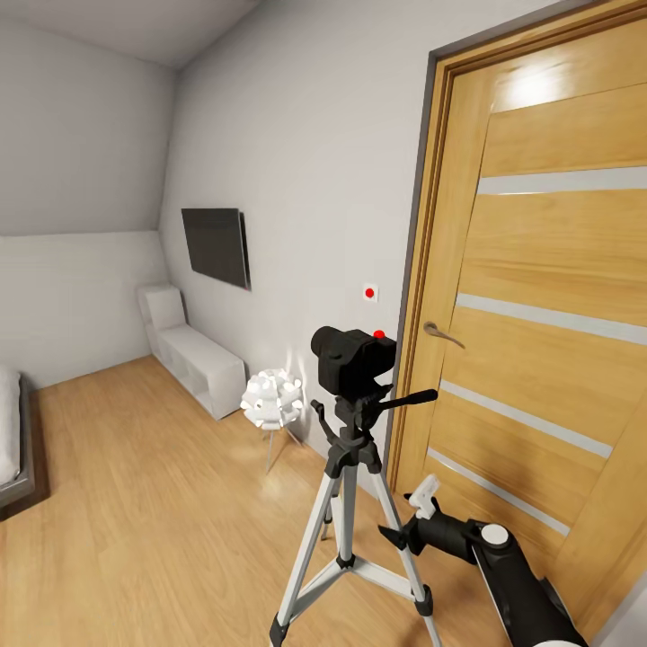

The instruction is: Attach the digital camera to the camera tripod in the bedroom.

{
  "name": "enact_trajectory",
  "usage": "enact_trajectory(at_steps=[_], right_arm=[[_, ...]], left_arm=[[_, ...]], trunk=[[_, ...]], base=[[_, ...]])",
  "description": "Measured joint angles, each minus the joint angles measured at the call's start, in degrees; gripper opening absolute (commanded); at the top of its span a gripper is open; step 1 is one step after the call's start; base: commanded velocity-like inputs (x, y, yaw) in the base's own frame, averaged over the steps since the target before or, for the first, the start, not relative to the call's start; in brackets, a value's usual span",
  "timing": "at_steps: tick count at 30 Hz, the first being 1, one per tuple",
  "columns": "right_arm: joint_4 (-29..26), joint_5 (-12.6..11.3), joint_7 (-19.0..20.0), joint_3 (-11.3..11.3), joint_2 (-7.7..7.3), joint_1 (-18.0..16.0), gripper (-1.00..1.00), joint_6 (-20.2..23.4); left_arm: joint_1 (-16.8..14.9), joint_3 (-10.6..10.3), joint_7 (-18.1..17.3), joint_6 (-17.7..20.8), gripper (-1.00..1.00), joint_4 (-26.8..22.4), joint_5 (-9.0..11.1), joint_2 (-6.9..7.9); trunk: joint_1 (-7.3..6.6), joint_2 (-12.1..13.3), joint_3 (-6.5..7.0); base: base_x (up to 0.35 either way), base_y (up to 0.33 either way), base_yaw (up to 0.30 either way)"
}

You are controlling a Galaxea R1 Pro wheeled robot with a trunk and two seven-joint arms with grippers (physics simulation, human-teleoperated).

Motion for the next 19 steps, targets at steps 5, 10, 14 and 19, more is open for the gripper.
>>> enact_trajectory(at_steps=[5,10,14,19], right_arm=[[-0.22,-0.06,0.00,1.13,-0.04,0.44,1.00,0.00],[-0.69,-0.07,0.00,1.49,-0.04,0.56,1.00,0.21],[-1.35,-0.07,-0.01,1.55,-0.01,0.59,1.00,0.58],[-1.85,-0.11,-0.01,1.57,-0.05,0.65,1.00,0.73]], left_arm=[[0.00,-0.12,0.00,0.04,1.00,0.03,-0.05,0.01],[0.00,0.01,0.00,0.03,1.00,0.01,-0.04,-0.16],[0.00,0.07,0.00,0.01,1.00,0.02,0.01,0.06],[0.00,0.10,0.00,0.00,1.00,0.03,0.04,0.12]], trunk=[[0.00,0.00,0.00],[0.00,0.00,0.00],[0.00,0.00,0.00],[0.00,0.00,0.00]], base=[[0.000,0.000,0.000],[0.000,0.000,0.000],[0.000,0.000,0.000],[0.000,0.000,0.000]])
